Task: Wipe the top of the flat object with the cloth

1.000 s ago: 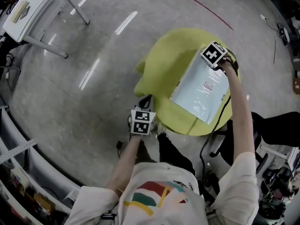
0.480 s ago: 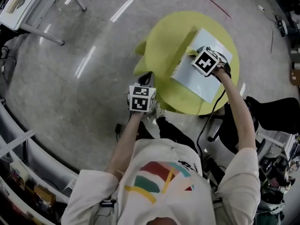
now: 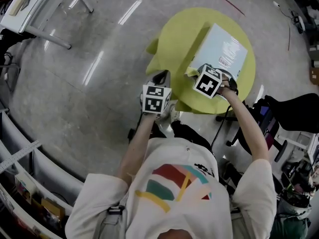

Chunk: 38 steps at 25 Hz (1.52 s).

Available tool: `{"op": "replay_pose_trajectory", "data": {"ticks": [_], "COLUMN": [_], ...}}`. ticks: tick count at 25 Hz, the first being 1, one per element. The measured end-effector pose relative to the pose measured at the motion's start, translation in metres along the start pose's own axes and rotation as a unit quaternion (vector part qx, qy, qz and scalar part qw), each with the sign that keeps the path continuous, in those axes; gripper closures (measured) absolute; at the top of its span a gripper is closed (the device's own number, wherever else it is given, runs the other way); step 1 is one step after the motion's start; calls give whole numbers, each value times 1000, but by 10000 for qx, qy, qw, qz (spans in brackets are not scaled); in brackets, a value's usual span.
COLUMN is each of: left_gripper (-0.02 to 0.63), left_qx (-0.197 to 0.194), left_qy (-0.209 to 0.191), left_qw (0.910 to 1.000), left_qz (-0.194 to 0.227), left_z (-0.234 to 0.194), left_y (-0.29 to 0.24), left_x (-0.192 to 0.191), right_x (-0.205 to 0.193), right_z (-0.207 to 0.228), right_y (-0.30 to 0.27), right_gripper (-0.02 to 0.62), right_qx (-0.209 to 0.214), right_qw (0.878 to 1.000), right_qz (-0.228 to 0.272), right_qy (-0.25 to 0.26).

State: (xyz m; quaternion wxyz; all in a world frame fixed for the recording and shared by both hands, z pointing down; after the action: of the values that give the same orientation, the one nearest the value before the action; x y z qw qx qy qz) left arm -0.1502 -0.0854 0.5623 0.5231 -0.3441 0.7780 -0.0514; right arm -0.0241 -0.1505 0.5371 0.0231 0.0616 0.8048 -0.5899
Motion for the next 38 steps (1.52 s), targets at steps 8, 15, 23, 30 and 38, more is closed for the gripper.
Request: {"op": "replay_pose_trajectory", "data": {"ticks": [8,15,23,30,38], "left_gripper": [592,592,592,592,592], "left_qx": [-281,-431,-666,-750,-773], "left_qy": [-174,-74,-513,-500,-486], "left_qw": [9994,9990,9951,9929,9934], "left_qz": [-69,-62,-526,-781,-688], "left_z": [9,7,11,19,27], "left_y": [1,16,12,16,-5], "left_x": [3,-2,4,-13,-1], "right_x": [3,6,12,6,-49], "right_z": [-22,-40,-74,-75,-75], "right_y": [7,48,4,-19,-8], "right_gripper": [568,566,566,566,566], "right_qx": [-281,-1472,-2412,-2413,-2813], "right_qw": [9985,8780,7733,7891,7682], "right_qz": [174,2753,2877,2840,2520], "right_qy": [-431,-3627,-5109,-4882,-5170]}}
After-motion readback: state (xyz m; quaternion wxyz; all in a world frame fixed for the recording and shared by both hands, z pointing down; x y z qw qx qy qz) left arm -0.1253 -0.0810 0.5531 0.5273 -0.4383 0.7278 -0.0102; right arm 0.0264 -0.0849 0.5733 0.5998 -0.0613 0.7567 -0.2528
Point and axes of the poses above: the fingertips, and each gripper's own axes: y backward along the fingers, z to its right, x out of its top, the point moved 6 cm from there along y, backward along the fingers, and after that the axes turned 14 degrees about -x, right-handed, at the moved point
